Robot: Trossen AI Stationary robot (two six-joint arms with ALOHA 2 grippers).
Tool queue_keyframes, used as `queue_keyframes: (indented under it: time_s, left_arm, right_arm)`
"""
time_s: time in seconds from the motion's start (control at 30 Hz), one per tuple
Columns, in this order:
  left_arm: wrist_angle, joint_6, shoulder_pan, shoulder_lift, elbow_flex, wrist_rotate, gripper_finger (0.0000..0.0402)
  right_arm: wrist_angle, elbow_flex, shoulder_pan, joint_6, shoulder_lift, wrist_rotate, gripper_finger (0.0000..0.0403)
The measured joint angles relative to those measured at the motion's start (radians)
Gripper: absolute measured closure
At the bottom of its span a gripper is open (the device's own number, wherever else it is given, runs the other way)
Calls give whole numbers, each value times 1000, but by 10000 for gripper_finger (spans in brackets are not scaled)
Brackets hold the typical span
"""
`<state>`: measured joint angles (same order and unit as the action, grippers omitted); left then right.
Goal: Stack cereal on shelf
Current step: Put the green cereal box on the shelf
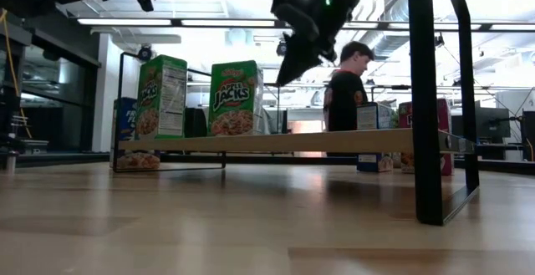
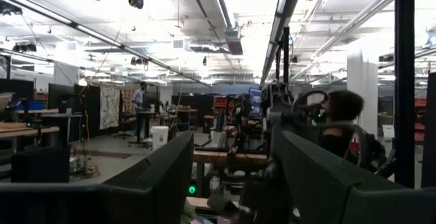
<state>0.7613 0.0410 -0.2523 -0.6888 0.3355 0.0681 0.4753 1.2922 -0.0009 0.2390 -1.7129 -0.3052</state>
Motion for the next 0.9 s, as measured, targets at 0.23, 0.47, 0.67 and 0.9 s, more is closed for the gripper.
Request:
queue_keyframes:
  time_s: [0.23,0.47,0.67,0.9]
  left_arm:
    - [-9,0,0,0,0,0,193]
    - [-13,6,0,0,0,0,193]
    - [-15,7,0,0,0,0,193]
    - [-14,10,0,0,0,0,193]
  right_arm:
    - [-57,-53,-6,33,-1,51,400]
    - [-94,-66,-5,33,-19,73,402]
    - [-87,-66,-5,31,-27,110,402]
    - [-68,-66,-5,33,-27,168,403]
